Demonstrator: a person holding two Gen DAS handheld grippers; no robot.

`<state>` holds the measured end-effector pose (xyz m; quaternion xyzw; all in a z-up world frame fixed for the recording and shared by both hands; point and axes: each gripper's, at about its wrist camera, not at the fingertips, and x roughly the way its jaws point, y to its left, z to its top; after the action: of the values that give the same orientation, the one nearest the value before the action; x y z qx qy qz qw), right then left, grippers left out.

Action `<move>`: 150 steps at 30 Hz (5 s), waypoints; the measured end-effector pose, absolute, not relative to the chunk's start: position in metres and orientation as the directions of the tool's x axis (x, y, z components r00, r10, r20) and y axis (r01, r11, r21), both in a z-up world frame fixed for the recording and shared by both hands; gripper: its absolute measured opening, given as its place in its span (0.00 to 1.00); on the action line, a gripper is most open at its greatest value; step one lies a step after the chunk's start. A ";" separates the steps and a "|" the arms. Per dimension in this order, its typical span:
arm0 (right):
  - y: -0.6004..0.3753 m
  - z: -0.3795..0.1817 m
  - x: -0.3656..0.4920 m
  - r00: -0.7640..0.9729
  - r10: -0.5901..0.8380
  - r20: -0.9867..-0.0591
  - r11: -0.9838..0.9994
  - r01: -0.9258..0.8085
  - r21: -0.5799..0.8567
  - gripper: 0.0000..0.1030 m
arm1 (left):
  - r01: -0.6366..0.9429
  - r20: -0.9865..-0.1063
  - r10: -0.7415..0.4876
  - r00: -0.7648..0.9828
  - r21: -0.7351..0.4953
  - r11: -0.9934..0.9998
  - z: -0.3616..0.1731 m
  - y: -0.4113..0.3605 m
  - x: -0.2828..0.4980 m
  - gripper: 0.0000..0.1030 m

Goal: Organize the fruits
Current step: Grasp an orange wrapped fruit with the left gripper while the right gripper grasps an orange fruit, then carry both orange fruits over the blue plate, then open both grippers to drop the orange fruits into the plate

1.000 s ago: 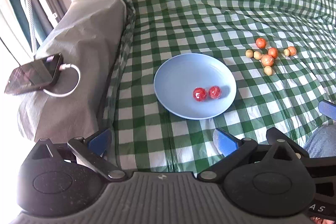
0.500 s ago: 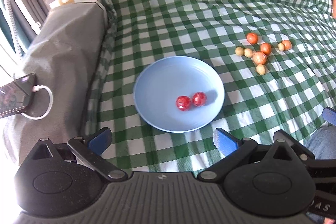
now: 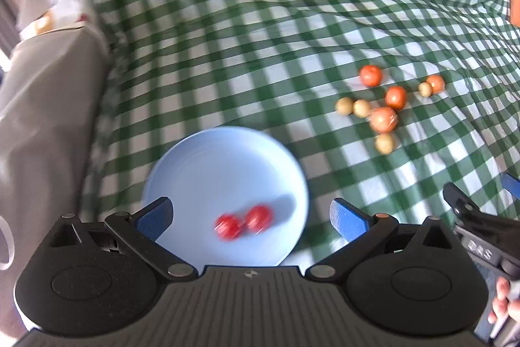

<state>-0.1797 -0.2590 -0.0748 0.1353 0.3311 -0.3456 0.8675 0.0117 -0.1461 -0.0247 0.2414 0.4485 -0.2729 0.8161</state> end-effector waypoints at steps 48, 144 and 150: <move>-0.337 -0.022 -0.205 0.696 -0.495 -0.521 0.795 0.604 0.051 0.40 | 0.612 -0.880 -0.348 0.324 -0.086 0.786 0.001 -0.108 -0.004 0.38; -0.137 -0.083 -0.024 0.650 -0.159 -0.744 0.979 0.199 -0.035 0.80 | 0.522 -0.840 -0.309 0.446 -0.036 0.852 -0.055 -0.030 0.093 1.00; -0.129 -0.057 -0.064 0.635 -0.155 -0.757 0.978 0.209 -0.024 0.94 | 0.516 -0.855 -0.252 0.454 0.021 0.856 -0.038 -0.001 0.054 1.00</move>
<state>-0.0641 -0.1289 -0.0567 0.0329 0.4150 -0.1006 0.9036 0.0544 -0.0008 -0.0378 0.1403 0.4701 -0.2285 0.8409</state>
